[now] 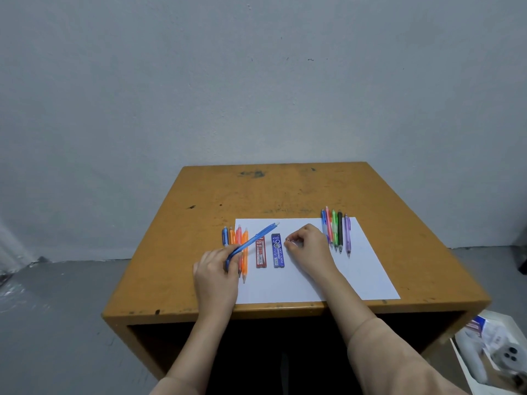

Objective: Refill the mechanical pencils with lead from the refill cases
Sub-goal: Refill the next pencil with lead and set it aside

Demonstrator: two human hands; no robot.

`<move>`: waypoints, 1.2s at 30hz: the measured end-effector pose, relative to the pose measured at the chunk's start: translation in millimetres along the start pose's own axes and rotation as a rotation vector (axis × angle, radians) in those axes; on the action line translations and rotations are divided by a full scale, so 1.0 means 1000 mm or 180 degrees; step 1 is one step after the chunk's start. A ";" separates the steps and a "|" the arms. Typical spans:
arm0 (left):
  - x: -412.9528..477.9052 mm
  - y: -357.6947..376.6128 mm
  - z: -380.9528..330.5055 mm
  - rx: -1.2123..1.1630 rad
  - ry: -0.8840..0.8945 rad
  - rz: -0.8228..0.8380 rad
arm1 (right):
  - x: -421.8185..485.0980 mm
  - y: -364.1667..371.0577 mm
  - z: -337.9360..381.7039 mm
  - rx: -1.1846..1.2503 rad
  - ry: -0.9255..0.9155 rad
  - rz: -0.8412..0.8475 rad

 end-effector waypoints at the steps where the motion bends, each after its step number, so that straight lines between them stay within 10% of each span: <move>1: 0.000 0.000 0.000 0.0005 0.0012 -0.0003 | 0.000 0.000 0.000 0.0016 -0.0032 0.0003; 13: 0.002 0.004 0.002 0.0019 0.0171 -0.0004 | -0.014 -0.028 -0.008 0.2270 0.0050 0.0189; 36: 0.002 0.011 -0.003 0.0202 0.0567 0.0117 | -0.015 -0.019 -0.007 0.2288 0.0228 0.0669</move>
Point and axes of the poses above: each hand's wrist, its own x-axis towards the middle knuckle, its own y-axis out of the palm, z = x × y, the point moved 9 cm from there along x, towards the middle knuckle, and after that the axes turned 14 degrees about y, right-handed, at the moved point
